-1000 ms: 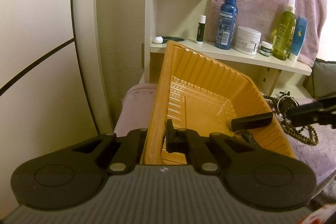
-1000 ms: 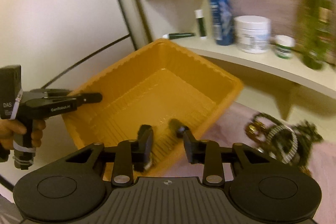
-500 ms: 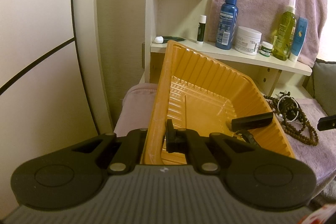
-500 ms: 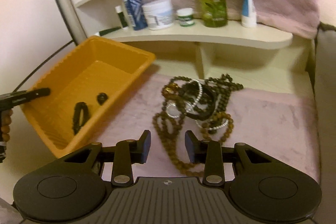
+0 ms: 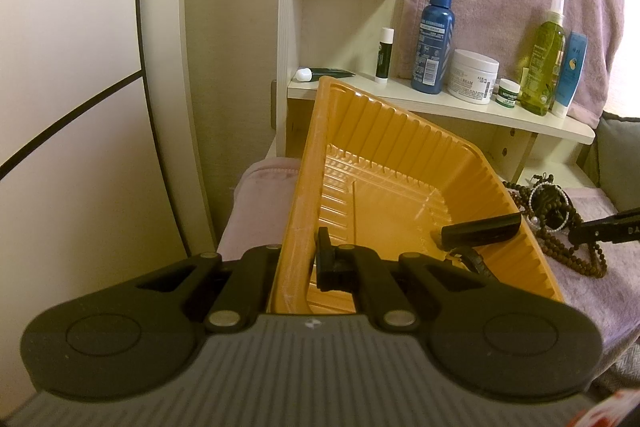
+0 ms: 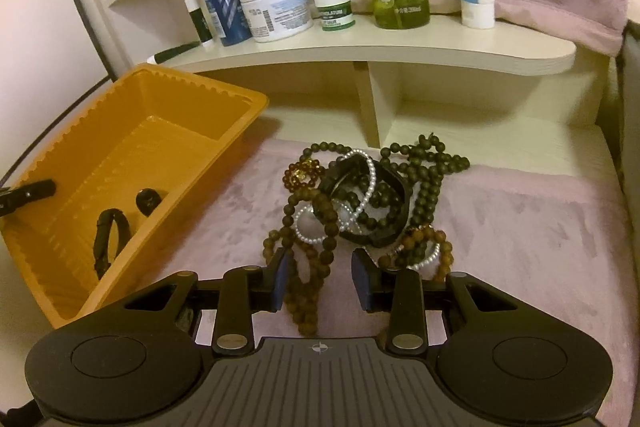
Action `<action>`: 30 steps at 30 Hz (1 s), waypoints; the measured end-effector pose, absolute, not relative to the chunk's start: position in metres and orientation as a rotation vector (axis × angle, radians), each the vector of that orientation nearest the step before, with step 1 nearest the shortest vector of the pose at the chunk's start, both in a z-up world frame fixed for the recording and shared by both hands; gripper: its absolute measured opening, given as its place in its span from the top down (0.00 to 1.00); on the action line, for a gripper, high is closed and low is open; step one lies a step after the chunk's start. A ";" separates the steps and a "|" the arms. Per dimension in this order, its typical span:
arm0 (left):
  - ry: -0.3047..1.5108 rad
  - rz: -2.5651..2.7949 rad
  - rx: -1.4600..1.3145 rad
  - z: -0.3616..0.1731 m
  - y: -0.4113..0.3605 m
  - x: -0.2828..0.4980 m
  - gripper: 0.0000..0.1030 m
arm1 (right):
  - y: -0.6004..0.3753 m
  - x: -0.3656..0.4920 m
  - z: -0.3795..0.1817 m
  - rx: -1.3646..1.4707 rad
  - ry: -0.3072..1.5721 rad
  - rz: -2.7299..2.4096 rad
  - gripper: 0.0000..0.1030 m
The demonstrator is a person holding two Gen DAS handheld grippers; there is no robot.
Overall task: Organize jewelry
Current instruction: 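Grasp a dark beaded bracelet from the pile with the right gripper, then carry the beaded bracelet over the orange tray and release it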
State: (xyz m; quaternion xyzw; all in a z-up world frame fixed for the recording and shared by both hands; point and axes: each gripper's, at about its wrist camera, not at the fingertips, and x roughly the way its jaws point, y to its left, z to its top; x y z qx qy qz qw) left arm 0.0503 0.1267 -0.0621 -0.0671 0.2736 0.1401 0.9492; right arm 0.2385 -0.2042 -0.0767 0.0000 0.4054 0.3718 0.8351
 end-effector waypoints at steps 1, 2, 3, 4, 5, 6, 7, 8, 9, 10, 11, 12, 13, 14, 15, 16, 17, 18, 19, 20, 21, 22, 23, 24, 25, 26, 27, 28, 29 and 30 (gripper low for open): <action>0.557 0.285 -0.137 -0.062 0.127 0.050 0.96 | -0.203 0.239 -0.076 -0.008 0.855 0.788 0.76; 0.556 0.284 -0.138 -0.062 0.127 0.050 0.96 | -0.202 0.240 -0.076 -0.012 0.855 0.795 0.87; 0.556 0.285 -0.139 -0.062 0.127 0.050 0.96 | -0.201 0.241 -0.074 -0.013 0.851 0.801 0.91; 0.557 0.285 -0.139 -0.062 0.127 0.051 0.96 | -0.201 0.241 -0.072 -0.016 0.841 0.800 0.92; 0.557 0.284 -0.139 -0.062 0.127 0.050 0.96 | -0.201 0.240 -0.070 -0.019 0.834 0.803 0.93; 0.557 0.284 -0.140 -0.062 0.127 0.050 0.96 | -0.201 0.240 -0.067 -0.020 0.826 0.806 0.93; 0.556 0.284 -0.140 -0.063 0.127 0.050 0.96 | -0.202 0.239 -0.064 -0.018 0.815 0.806 0.93; 0.557 0.284 -0.139 -0.063 0.127 0.050 0.96 | -0.203 0.239 -0.061 -0.015 0.808 0.810 0.93; 0.557 0.284 -0.139 -0.063 0.127 0.050 0.96 | -0.203 0.239 -0.058 -0.011 0.801 0.814 0.93; 0.557 0.285 -0.140 -0.062 0.127 0.050 0.96 | -0.204 0.239 -0.055 -0.007 0.792 0.817 0.93; 0.556 0.285 -0.139 -0.062 0.126 0.051 0.96 | -0.204 0.238 -0.051 -0.002 0.782 0.821 0.93; 0.556 0.285 -0.138 -0.062 0.126 0.051 0.96 | -0.204 0.238 -0.047 0.003 0.774 0.826 0.93; 0.557 0.285 -0.140 -0.062 0.127 0.051 0.96 | -0.205 0.237 -0.042 0.007 0.762 0.829 0.93; 0.557 0.285 -0.140 -0.062 0.127 0.051 0.96 | -0.204 0.237 -0.038 0.010 0.753 0.833 0.93; 0.557 0.285 -0.140 -0.062 0.127 0.051 0.96 | -0.204 0.236 -0.033 0.016 0.738 0.839 0.93; 0.557 0.284 -0.139 -0.062 0.127 0.051 0.96 | -0.203 0.236 -0.029 0.021 0.728 0.847 0.93; 0.557 0.284 -0.140 -0.062 0.127 0.051 0.96 | -0.201 0.235 -0.024 0.024 0.718 0.855 0.93; 0.557 0.284 -0.140 -0.062 0.127 0.051 0.96 | -0.199 0.234 -0.020 0.025 0.707 0.866 0.93; 0.557 0.285 -0.141 -0.062 0.127 0.051 0.96 | -0.196 0.233 -0.015 0.030 0.697 0.883 0.93; 0.557 0.285 -0.140 -0.062 0.127 0.051 0.96 | -0.193 0.231 -0.012 0.038 0.689 0.898 0.93; 0.557 0.284 -0.141 -0.062 0.127 0.051 0.96 | -0.188 0.230 -0.008 0.049 0.683 0.922 0.93; 0.557 0.285 -0.141 -0.062 0.126 0.051 0.96 | -0.184 0.230 -0.005 0.061 0.678 0.945 0.93; 0.558 0.284 -0.141 -0.062 0.126 0.051 0.96 | -0.179 0.230 -0.003 0.071 0.674 0.968 0.93; 0.558 0.285 -0.141 -0.062 0.126 0.051 0.96 | -0.173 0.230 -0.002 0.077 0.672 0.994 0.93; 0.557 0.286 -0.141 -0.062 0.126 0.051 0.96 | -0.167 0.230 -0.001 0.078 0.669 1.019 0.93; 0.557 0.286 -0.142 -0.062 0.126 0.051 0.96 | -0.159 0.230 0.000 0.073 0.665 1.034 0.93; 0.557 0.286 -0.142 -0.062 0.126 0.051 0.96 | -0.152 0.229 0.000 0.068 0.661 1.048 0.93; 0.557 0.286 -0.141 -0.062 0.126 0.051 0.96 | -0.145 0.230 0.000 0.064 0.659 1.067 0.93; 0.558 0.287 -0.143 -0.063 0.126 0.051 0.96 | -0.138 0.230 -0.001 0.065 0.658 1.082 0.93; 0.558 0.287 -0.144 -0.062 0.126 0.051 0.96 | -0.130 0.231 -0.002 0.063 0.665 1.094 0.93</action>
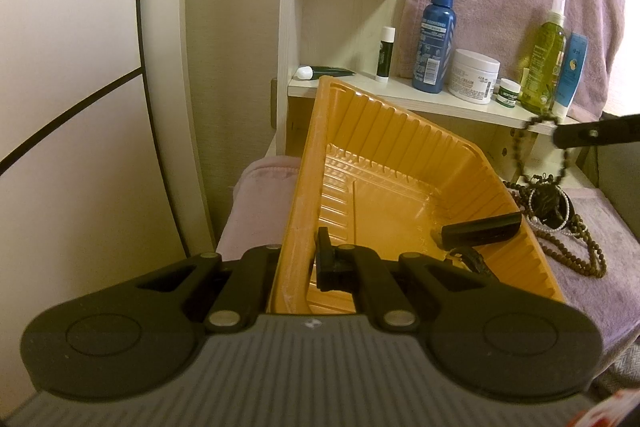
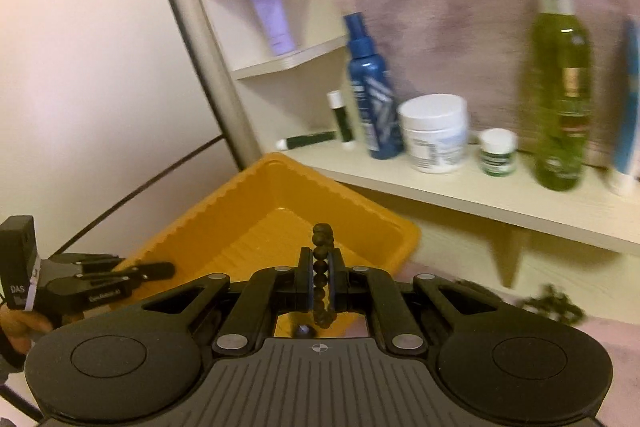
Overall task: Organize jewelry
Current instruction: 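Carry the beaded bracelet over the orange tray and release it, then pinch a white pearl strand from the pile with the right gripper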
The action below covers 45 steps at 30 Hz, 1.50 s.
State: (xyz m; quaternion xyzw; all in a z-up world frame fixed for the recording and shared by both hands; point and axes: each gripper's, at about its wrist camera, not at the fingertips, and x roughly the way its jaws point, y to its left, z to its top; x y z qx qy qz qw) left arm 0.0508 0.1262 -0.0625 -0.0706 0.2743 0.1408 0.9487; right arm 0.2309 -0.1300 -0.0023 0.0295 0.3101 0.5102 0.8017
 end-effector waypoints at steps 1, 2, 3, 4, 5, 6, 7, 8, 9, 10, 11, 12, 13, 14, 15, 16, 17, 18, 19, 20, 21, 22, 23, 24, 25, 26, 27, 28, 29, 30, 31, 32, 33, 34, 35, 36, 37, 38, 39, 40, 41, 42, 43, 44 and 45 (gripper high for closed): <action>0.558 0.287 -0.143 -0.063 0.126 0.051 0.96 | -0.124 0.232 -0.004 0.060 0.671 1.103 0.93; 0.558 0.286 -0.144 -0.063 0.127 0.050 0.96 | -0.118 0.235 -0.005 0.054 0.676 1.109 0.93; 0.558 0.286 -0.144 -0.063 0.127 0.050 0.96 | -0.110 0.237 -0.008 0.041 0.686 1.114 0.93; 0.559 0.286 -0.144 -0.063 0.126 0.050 0.96 | -0.104 0.240 -0.010 0.029 0.697 1.115 0.93; 0.559 0.286 -0.144 -0.063 0.126 0.050 0.96 | -0.100 0.242 -0.013 0.023 0.704 1.111 0.93; 0.559 0.286 -0.143 -0.063 0.126 0.050 0.96 | -0.095 0.244 -0.016 0.016 0.715 1.108 0.93; 0.560 0.286 -0.143 -0.063 0.126 0.050 0.96 | -0.092 0.245 -0.018 0.014 0.724 1.104 0.93; 0.560 0.286 -0.144 -0.063 0.126 0.050 0.96 | -0.089 0.246 -0.020 0.008 0.735 1.097 0.93; 0.561 0.285 -0.144 -0.063 0.127 0.050 0.96 | -0.089 0.248 -0.021 0.005 0.741 1.092 0.92; 0.561 0.285 -0.143 -0.063 0.126 0.050 0.96 | -0.088 0.248 -0.021 0.004 0.740 1.090 0.92; 0.561 0.285 -0.144 -0.063 0.127 0.050 0.96 | -0.089 0.247 -0.022 0.005 0.739 1.091 0.91; 0.562 0.285 -0.143 -0.063 0.127 0.050 0.96 | -0.091 0.248 -0.021 0.006 0.738 1.090 0.89; 0.562 0.286 -0.143 -0.063 0.127 0.050 0.96 | -0.093 0.248 -0.021 0.007 0.737 1.085 0.87; 0.562 0.286 -0.144 -0.063 0.127 0.050 0.96 | -0.096 0.247 -0.021 0.011 0.733 1.080 0.85; 0.562 0.287 -0.144 -0.063 0.127 0.050 0.96 | -0.099 0.247 -0.021 0.017 0.732 1.076 0.84; 0.563 0.287 -0.144 -0.063 0.127 0.050 0.96 | -0.105 0.248 -0.021 0.024 0.733 1.067 0.84; 0.563 0.288 -0.145 -0.063 0.127 0.050 0.96 | -0.109 0.247 -0.021 0.026 0.734 1.058 0.84; 0.563 0.288 -0.146 -0.063 0.127 0.050 0.96 | -0.114 0.248 -0.022 0.025 0.736 1.047 0.84; 0.563 0.288 -0.145 -0.063 0.127 0.050 0.96 | -0.121 0.249 -0.024 0.020 0.740 1.033 0.84; 0.563 0.288 -0.145 -0.063 0.127 0.050 0.96 | -0.126 0.248 -0.024 0.017 0.744 1.024 0.84; 0.563 0.288 -0.145 -0.063 0.127 0.050 0.96 | -0.133 0.249 -0.026 0.014 0.749 1.013 0.83; 0.564 0.288 -0.145 -0.063 0.127 0.050 0.96 | -0.140 0.249 -0.028 0.008 0.757 1.002 0.83; 0.566 0.288 -0.144 -0.064 0.127 0.051 0.96 | -0.147 0.250 -0.030 -0.002 0.763 0.991 0.83; 0.567 0.288 -0.144 -0.064 0.128 0.051 0.96 | -0.154 0.250 -0.032 -0.012 0.769 0.977 0.83; 0.567 0.288 -0.144 -0.064 0.128 0.051 0.96 | -0.161 0.250 -0.033 -0.019 0.775 0.965 0.83; 0.567 0.288 -0.143 -0.064 0.128 0.051 0.96 | -0.167 0.251 -0.035 -0.020 0.780 0.954 0.83; 0.567 0.288 -0.143 -0.064 0.128 0.051 0.96 | -0.173 0.252 -0.037 -0.025 0.785 0.940 0.83; 0.568 0.288 -0.143 -0.064 0.128 0.051 0.96 | -0.180 0.253 -0.039 -0.029 0.791 0.925 0.83; 0.568 0.288 -0.143 -0.064 0.128 0.051 0.96 | -0.185 0.254 -0.041 -0.032 0.796 0.912 0.83; 0.569 0.289 -0.143 -0.064 0.128 0.052 0.96 | -0.189 0.255 -0.042 -0.034 0.801 0.900 0.83; 0.569 0.289 -0.144 -0.064 0.129 0.052 0.96 | -0.194 0.257 -0.044 -0.033 0.805 0.889 0.83; 0.570 0.288 -0.142 -0.064 0.129 0.052 0.96 | -0.199 0.258 -0.045 -0.032 0.809 0.879 0.83; 0.570 0.288 -0.141 -0.064 0.129 0.052 0.96 | -0.202 0.260 -0.047 -0.030 0.815 0.868 0.83; 0.570 0.288 -0.140 -0.064 0.129 0.052 0.96 | -0.206 0.263 -0.049 -0.026 0.821 0.858 0.83; 0.571 0.288 -0.141 -0.064 0.129 0.052 0.96 | -0.209 0.264 -0.050 -0.021 0.826 0.850 0.83; 0.571 0.288 -0.141 -0.064 0.129 0.052 0.96 | -0.211 0.267 -0.052 -0.017 0.831 0.839 0.83; 0.571 0.288 -0.141 -0.064 0.129 0.052 0.96 | -0.213 0.269 -0.053 -0.014 0.835 0.828 0.83; 0.571 0.289 -0.140 -0.064 0.129 0.052 0.96 | -0.214 0.271 -0.055 -0.012 0.839 0.821 0.83; 0.571 0.290 -0.140 -0.064 0.129 0.052 0.96 | -0.215 0.273 -0.057 -0.012 0.841 0.814 0.83; 0.571 0.290 -0.141 -0.064 0.129 0.052 0.96 | -0.215 0.275 -0.058 -0.008 0.843 0.807 0.83; 0.571 0.290 -0.140 -0.064 0.129 0.052 0.96 | -0.215 0.278 -0.060 -0.002 0.846 0.805 0.83; 0.571 0.289 -0.140 -0.064 0.129 0.052 0.96 | -0.215 0.280 -0.063 0.004 0.852 0.804 0.83; 0.572 0.289 -0.140 -0.064 0.129 0.052 0.96 | -0.214 0.282 -0.066 0.014 0.858 0.798 0.83; 0.572 0.289 -0.139 -0.064 0.129 0.052 0.96 | -0.213 0.285 -0.068 0.026 0.864 0.794 0.83; 0.572 0.289 -0.139 -0.064 0.129 0.052 0.96 | -0.213 0.287 -0.071 0.044 0.871 0.793 0.83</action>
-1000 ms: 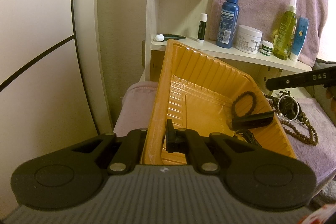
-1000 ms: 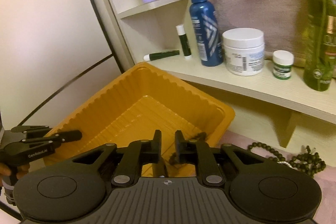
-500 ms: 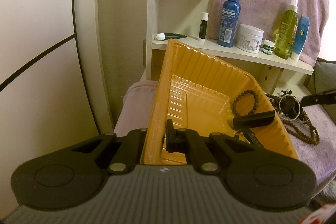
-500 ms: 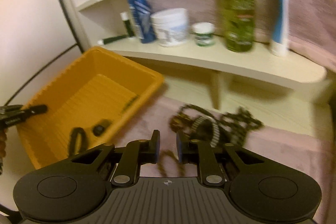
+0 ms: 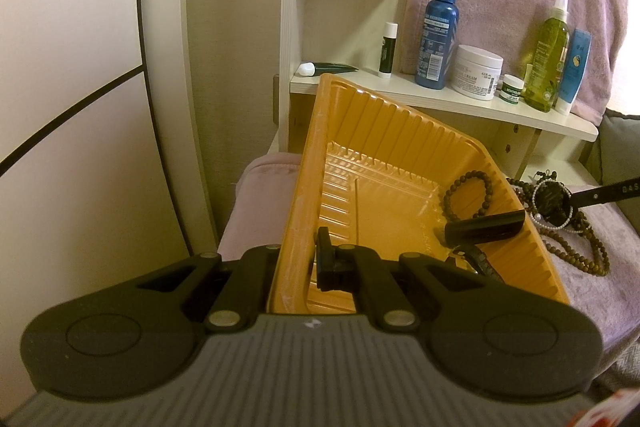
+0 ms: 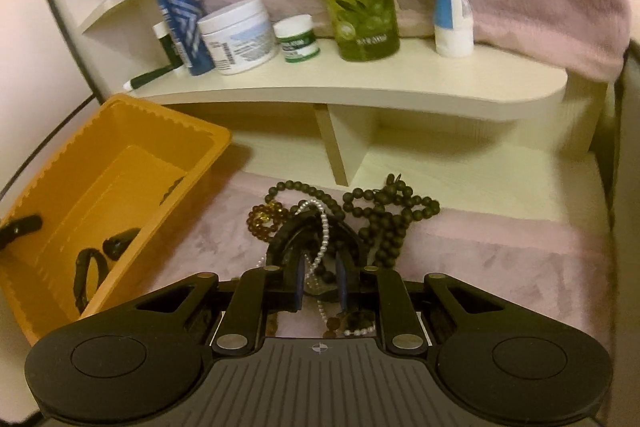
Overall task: Organize jewelry
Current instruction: 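Pinch a white pearl strand from the pile with the right gripper, then lift the pearl strand high and lower it into the orange tray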
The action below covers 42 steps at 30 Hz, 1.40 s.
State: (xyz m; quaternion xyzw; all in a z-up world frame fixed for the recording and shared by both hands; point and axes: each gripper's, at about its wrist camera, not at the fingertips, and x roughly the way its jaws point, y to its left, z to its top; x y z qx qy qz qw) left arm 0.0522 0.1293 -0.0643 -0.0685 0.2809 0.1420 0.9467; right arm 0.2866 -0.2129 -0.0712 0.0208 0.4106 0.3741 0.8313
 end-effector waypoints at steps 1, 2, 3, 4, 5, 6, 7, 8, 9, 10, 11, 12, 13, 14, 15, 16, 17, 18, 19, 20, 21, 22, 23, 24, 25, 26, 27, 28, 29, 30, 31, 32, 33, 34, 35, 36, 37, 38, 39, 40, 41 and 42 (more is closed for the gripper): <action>0.572 0.289 -0.140 -0.064 0.129 0.052 0.96 | -0.213 0.288 -0.074 0.066 0.877 0.794 0.83; 0.572 0.290 -0.140 -0.064 0.129 0.052 0.96 | -0.212 0.290 -0.076 0.082 0.883 0.791 0.83; 0.572 0.289 -0.140 -0.064 0.129 0.052 0.96 | -0.212 0.291 -0.079 0.091 0.890 0.784 0.83; 0.572 0.289 -0.139 -0.064 0.129 0.052 0.96 | -0.211 0.292 -0.081 0.095 0.894 0.781 0.83; 0.572 0.289 -0.138 -0.064 0.129 0.052 0.96 | -0.209 0.292 -0.083 0.095 0.894 0.784 0.84; 0.572 0.289 -0.139 -0.065 0.129 0.052 0.96 | -0.209 0.292 -0.083 0.096 0.891 0.793 0.84; 0.572 0.288 -0.139 -0.065 0.129 0.052 0.96 | -0.208 0.291 -0.083 0.098 0.884 0.799 0.84; 0.572 0.289 -0.138 -0.065 0.129 0.052 0.96 | -0.208 0.289 -0.082 0.100 0.873 0.806 0.92; 0.572 0.289 -0.140 -0.065 0.129 0.052 0.96 | -0.208 0.288 -0.080 0.100 0.862 0.813 0.97; 0.572 0.289 -0.140 -0.065 0.129 0.052 0.96 | -0.208 0.286 -0.078 0.105 0.851 0.819 0.97; 0.571 0.289 -0.140 -0.065 0.129 0.052 0.96 | -0.209 0.284 -0.074 0.109 0.838 0.822 0.97; 0.571 0.289 -0.139 -0.065 0.129 0.052 0.96 | -0.209 0.282 -0.070 0.112 0.821 0.826 0.97; 0.572 0.288 -0.141 -0.065 0.130 0.052 0.96 | -0.211 0.280 -0.065 0.119 0.802 0.834 0.97; 0.572 0.288 -0.141 -0.065 0.130 0.052 0.96 | -0.211 0.278 -0.059 0.125 0.785 0.844 0.97; 0.572 0.287 -0.140 -0.065 0.130 0.052 0.96 | -0.212 0.275 -0.052 0.130 0.766 0.853 0.97; 0.572 0.287 -0.139 -0.065 0.130 0.052 0.96 | -0.212 0.273 -0.047 0.133 0.750 0.861 0.97; 0.571 0.286 -0.141 -0.066 0.130 0.052 0.96 | -0.212 0.270 -0.041 0.134 0.732 0.871 0.97; 0.571 0.286 -0.142 -0.065 0.130 0.052 0.96 | -0.211 0.268 -0.035 0.134 0.719 0.878 0.97; 0.571 0.286 -0.142 -0.065 0.130 0.052 0.96 | -0.211 0.266 -0.030 0.136 0.703 0.886 0.97; 0.570 0.286 -0.143 -0.065 0.130 0.052 0.96 | -0.211 0.264 -0.024 0.140 0.689 0.898 0.97; 0.570 0.286 -0.143 -0.065 0.130 0.052 0.96 | -0.210 0.261 -0.019 0.141 0.678 0.905 0.97; 0.570 0.286 -0.144 -0.066 0.131 0.052 0.96 | -0.209 0.259 -0.014 0.140 0.666 0.912 0.97; 0.570 0.286 -0.145 -0.066 0.131 0.052 0.96 | -0.209 0.256 -0.010 0.140 0.656 0.921 0.97; 0.570 0.286 -0.147 -0.066 0.131 0.052 0.96 | -0.208 0.253 -0.005 0.140 0.645 0.927 0.97; 0.570 0.286 -0.147 -0.065 0.131 0.052 0.96 | -0.207 0.250 0.000 0.144 0.631 0.935 0.97; 0.569 0.286 -0.147 -0.065 0.131 0.052 0.96 | -0.207 0.248 0.003 0.148 0.620 0.942 0.97; 0.569 0.285 -0.146 -0.065 0.131 0.052 0.96 | -0.206 0.245 0.007 0.148 0.608 0.946 0.97; 0.569 0.284 -0.147 -0.065 0.131 0.052 0.96 | -0.206 0.243 0.011 0.149 0.597 0.946 0.97; 0.569 0.284 -0.148 -0.065 0.132 0.052 0.96 | -0.207 0.242 0.015 0.155 0.588 0.949 0.97; 0.569 0.283 -0.148 -0.065 0.132 0.052 0.96 | -0.208 0.240 0.018 0.163 0.578 0.951 0.97; 0.568 0.283 -0.148 -0.065 0.132 0.052 0.96 | -0.209 0.238 0.022 0.170 0.565 0.950 0.97; 0.568 0.283 -0.148 -0.064 0.132 0.052 0.96 | -0.209 0.238 0.024 0.172 0.557 0.949 0.97; 0.568 0.283 -0.149 -0.064 0.132 0.052 0.96 | -0.210 0.237 0.028 0.174 0.549 0.946 0.97; 0.567 0.284 -0.150 -0.064 0.132 0.052 0.96 | -0.211 0.236 0.031 0.179 0.541 0.943 0.97; 0.568 0.283 -0.149 -0.064 0.132 0.052 0.96 | -0.213 0.235 0.034 0.183 0.534 0.941 0.97; 0.568 0.283 -0.148 -0.064 0.132 0.052 0.96 | -0.214 0.235 0.036 0.188 0.527 0.937 0.97; 0.568 0.283 -0.148 -0.064 0.132 0.052 0.96 | -0.216 0.235 0.039 0.192 0.519 0.937 0.97; 0.568 0.283 -0.148 -0.064 0.132 0.052 0.96 | -0.217 0.234 0.042 0.195 0.511 0.935 0.97; 0.569 0.283 -0.147 -0.064 0.132 0.052 0.96 | -0.220 0.232 0.045 0.198 0.501 0.931 0.97; 0.569 0.282 -0.147 -0.064 0.132 0.052 0.96 | -0.222 0.231 0.048 0.203 0.490 0.929 0.97; 0.569 0.282 -0.147 -0.064 0.132 0.052 0.96 | -0.224 0.231 0.052 0.212 0.481 0.929 0.97; 0.569 0.283 -0.147 -0.064 0.132 0.052 0.96 | -0.226 0.230 0.055 0.220 0.471 0.927 0.97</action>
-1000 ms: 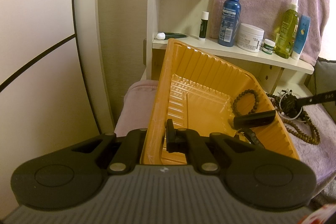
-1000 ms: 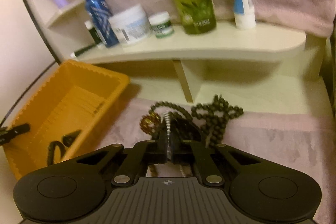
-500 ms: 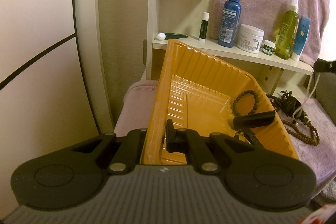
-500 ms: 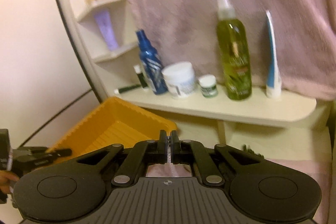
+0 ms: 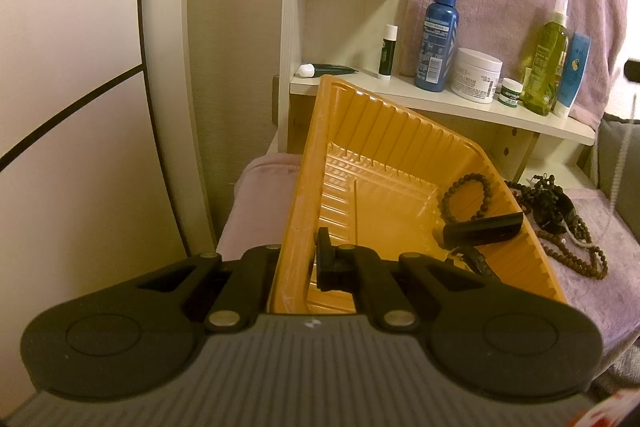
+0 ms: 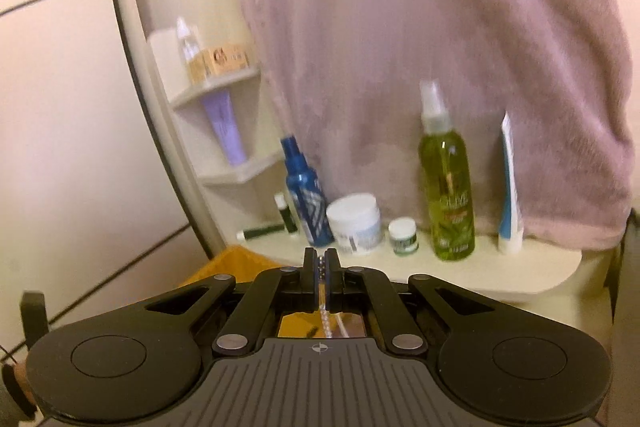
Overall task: Organize jewelry
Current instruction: 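Lift the pearl strand high and lower it into the orange tray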
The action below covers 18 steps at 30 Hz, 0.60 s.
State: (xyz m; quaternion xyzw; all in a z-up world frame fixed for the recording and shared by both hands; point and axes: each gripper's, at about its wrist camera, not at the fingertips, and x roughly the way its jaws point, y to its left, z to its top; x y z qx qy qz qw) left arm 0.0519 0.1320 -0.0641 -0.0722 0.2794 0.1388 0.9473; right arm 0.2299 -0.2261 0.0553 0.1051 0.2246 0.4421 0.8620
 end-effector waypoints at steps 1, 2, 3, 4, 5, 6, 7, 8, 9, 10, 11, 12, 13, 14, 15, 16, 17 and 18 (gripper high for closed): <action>0.569 0.283 -0.148 -0.064 0.132 0.052 0.96 | -0.228 0.229 0.059 0.228 0.461 0.924 0.97; 0.569 0.283 -0.148 -0.064 0.132 0.052 0.96 | -0.230 0.228 0.062 0.232 0.454 0.925 0.97; 0.569 0.283 -0.146 -0.064 0.132 0.052 0.96 | -0.231 0.227 0.065 0.235 0.447 0.925 0.97; 0.569 0.283 -0.147 -0.064 0.132 0.052 0.96 | -0.233 0.226 0.068 0.239 0.440 0.927 0.97; 0.569 0.283 -0.148 -0.064 0.132 0.052 0.96 | -0.234 0.225 0.071 0.241 0.440 0.932 0.97; 0.569 0.283 -0.148 -0.064 0.132 0.052 0.96 | -0.234 0.225 0.073 0.239 0.441 0.934 0.97; 0.569 0.283 -0.147 -0.064 0.132 0.052 0.96 | -0.234 0.224 0.075 0.235 0.439 0.932 0.97; 0.569 0.283 -0.147 -0.064 0.132 0.052 0.96 | -0.233 0.224 0.075 0.231 0.441 0.935 0.97; 0.568 0.282 -0.147 -0.064 0.132 0.052 0.96 | -0.231 0.223 0.076 0.227 0.445 0.940 0.97; 0.569 0.283 -0.147 -0.064 0.132 0.052 0.96 | -0.229 0.223 0.076 0.224 0.446 0.942 0.97; 0.569 0.282 -0.148 -0.064 0.132 0.052 0.96 | -0.227 0.223 0.076 0.219 0.449 0.945 0.97; 0.569 0.282 -0.149 -0.064 0.132 0.052 0.96 | -0.224 0.223 0.076 0.215 0.455 0.949 0.97; 0.568 0.283 -0.149 -0.064 0.132 0.052 0.96 | -0.222 0.223 0.076 0.214 0.459 0.952 0.97; 0.568 0.283 -0.149 -0.063 0.132 0.052 0.96 | -0.219 0.223 0.076 0.213 0.463 0.959 0.97; 0.568 0.283 -0.150 -0.063 0.132 0.052 0.96 | -0.217 0.222 0.076 0.210 0.468 0.967 0.97; 0.568 0.283 -0.150 -0.063 0.132 0.052 0.96 | -0.213 0.222 0.077 0.206 0.469 0.975 0.97; 0.568 0.282 -0.150 -0.063 0.132 0.052 0.96 | -0.210 0.221 0.077 0.204 0.470 0.984 0.97; 0.569 0.282 -0.149 -0.063 0.132 0.052 0.96 | -0.206 0.220 0.079 0.202 0.471 0.998 0.97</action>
